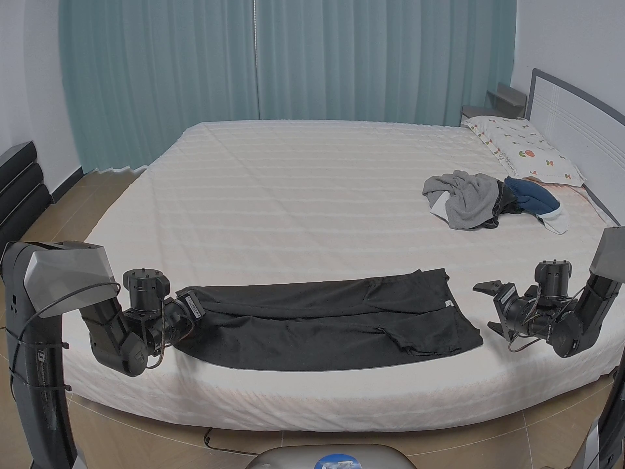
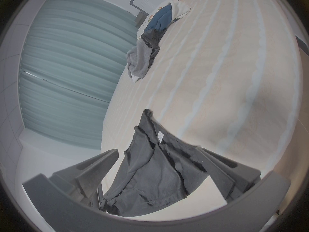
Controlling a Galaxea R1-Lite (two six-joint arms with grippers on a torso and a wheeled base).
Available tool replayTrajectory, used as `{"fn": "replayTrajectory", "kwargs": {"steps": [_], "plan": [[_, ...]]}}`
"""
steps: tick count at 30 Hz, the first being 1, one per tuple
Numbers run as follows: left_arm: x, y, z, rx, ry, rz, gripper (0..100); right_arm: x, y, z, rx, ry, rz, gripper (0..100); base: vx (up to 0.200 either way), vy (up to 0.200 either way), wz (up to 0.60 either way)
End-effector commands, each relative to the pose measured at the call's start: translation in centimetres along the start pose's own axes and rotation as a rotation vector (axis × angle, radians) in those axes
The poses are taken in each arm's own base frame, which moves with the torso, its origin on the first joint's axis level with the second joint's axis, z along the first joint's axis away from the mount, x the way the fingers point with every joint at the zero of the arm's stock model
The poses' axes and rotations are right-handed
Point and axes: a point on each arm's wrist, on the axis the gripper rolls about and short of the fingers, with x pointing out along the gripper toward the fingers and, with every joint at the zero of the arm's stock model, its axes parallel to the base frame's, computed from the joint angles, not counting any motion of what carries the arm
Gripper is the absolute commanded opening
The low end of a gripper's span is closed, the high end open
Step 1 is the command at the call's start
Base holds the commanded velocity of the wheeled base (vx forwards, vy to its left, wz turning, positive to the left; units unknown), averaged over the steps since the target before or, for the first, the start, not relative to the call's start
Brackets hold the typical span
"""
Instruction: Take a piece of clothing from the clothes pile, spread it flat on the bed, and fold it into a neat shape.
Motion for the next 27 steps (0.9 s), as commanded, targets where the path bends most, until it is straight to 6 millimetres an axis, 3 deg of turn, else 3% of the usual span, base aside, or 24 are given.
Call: {"fn": "replayTrajectory", "kwargs": {"steps": [1, 8, 12, 21, 27], "plan": [[-0.5, -0.7, 0.1, -0.014, -0.002, -0.014, 0, -0.1, -0.3, 1.2, 0.019, -0.019, 0.009, 100, 0.000, 0.000, 0.00], [-1.0, -3.3, -0.7, -0.004, -0.020, -0.024, 0, 0.5, -1.2, 1.8, 0.034, -0.007, 0.011, 100, 0.000, -0.143, 0.00], [-1.6, -4.9, 0.1, 0.008, -0.018, -0.050, 0, 1.4, -2.2, 1.6, 0.044, 0.009, -0.012, 100, 0.000, -0.200, 0.00], [-3.2, -8.1, 2.7, 0.024, 0.012, -0.067, 0, 2.1, -2.1, 2.0, 0.048, 0.009, 0.006, 100, 0.000, -0.200, 0.00], [-3.5, -10.6, 2.4, 0.051, 0.062, -0.087, 0, 1.9, -2.0, 1.8, 0.081, 0.032, 0.014, 100, 0.000, -0.200, 0.00]]}}
